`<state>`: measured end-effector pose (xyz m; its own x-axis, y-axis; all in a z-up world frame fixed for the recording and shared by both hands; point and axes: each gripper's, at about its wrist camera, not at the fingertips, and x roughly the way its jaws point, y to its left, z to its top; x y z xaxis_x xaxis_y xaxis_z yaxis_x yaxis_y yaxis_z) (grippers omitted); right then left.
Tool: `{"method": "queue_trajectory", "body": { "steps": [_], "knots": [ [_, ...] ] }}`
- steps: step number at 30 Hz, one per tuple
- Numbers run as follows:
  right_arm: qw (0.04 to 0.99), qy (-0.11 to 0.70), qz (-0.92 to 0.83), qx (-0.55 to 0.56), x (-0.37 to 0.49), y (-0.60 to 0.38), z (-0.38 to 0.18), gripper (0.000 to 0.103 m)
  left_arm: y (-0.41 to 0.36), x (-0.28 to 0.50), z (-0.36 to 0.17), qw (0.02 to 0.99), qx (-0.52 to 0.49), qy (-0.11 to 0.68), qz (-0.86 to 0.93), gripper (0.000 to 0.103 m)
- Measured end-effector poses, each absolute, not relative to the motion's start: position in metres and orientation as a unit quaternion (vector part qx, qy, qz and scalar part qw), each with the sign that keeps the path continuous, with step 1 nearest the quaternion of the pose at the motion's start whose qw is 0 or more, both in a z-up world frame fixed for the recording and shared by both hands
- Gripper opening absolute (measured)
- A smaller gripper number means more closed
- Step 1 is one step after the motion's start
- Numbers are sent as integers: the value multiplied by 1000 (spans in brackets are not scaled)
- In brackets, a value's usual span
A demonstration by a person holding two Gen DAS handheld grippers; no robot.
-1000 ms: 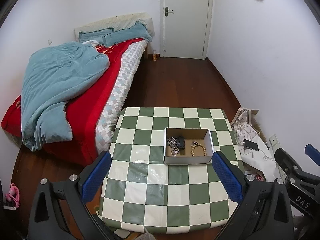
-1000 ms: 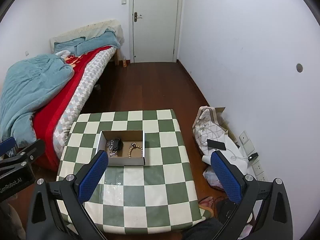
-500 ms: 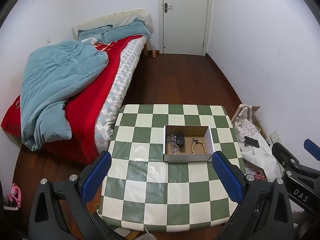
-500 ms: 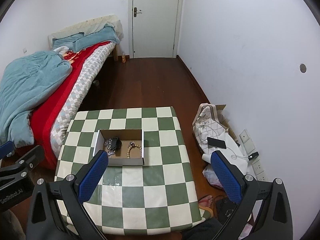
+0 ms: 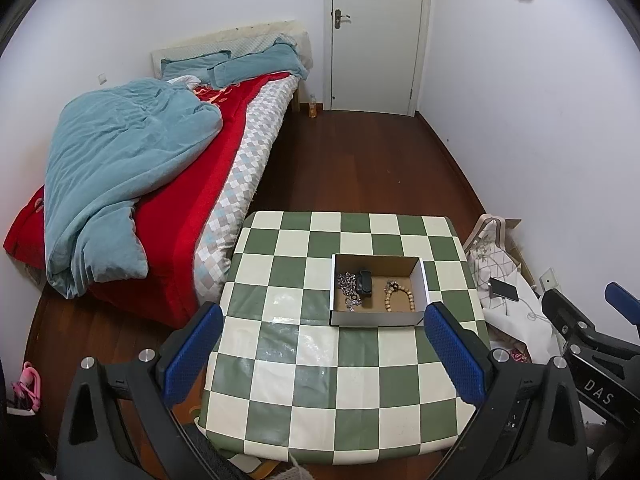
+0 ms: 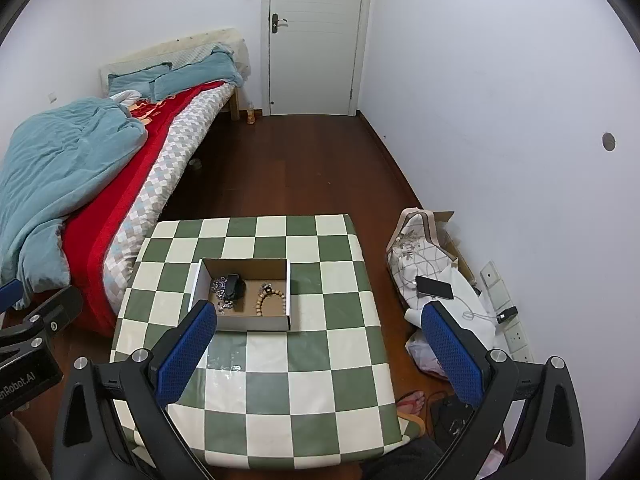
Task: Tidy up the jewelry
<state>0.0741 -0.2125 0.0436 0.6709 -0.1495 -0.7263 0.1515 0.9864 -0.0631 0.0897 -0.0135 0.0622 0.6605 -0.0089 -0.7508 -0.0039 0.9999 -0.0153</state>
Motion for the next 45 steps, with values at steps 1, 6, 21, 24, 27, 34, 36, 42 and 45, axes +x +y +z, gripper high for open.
{"method": "queue_trajectory", "body": {
  "steps": [1, 6, 21, 24, 27, 34, 36, 42, 45],
  "knots": [
    [914, 397, -82, 1, 74, -212, 44, 103, -14, 89, 62, 911, -8, 412, -1, 103],
    [914, 397, -79, 2, 73, -212, 46, 103, -14, 88, 63, 912, -8, 411, 2, 103],
    [913, 401, -70, -2, 70, -209, 47, 103, -15, 87, 61, 911, -6, 412, 6, 103],
    [913, 401, -69, -2, 70, -210, 48, 103, -15, 86, 62, 911, -5, 412, 5, 103],
    [914, 401, -69, -1, 71, -210, 48, 103, -15, 86, 63, 912, -7, 411, 5, 103],
    [914, 399, -67, 0, 71, -212, 51, 103, -17, 86, 68, 913, -6, 407, 3, 103],
    [914, 399, -67, 2, 71, -211, 51, 103, -17, 86, 68, 913, -6, 407, 4, 103],
    [914, 399, -67, 2, 70, -212, 51, 103, -16, 83, 70, 912, -6, 409, 2, 103],
    [914, 400, -65, 2, 70, -212, 52, 103, -15, 81, 71, 913, -5, 409, 1, 103]
  ]
}}
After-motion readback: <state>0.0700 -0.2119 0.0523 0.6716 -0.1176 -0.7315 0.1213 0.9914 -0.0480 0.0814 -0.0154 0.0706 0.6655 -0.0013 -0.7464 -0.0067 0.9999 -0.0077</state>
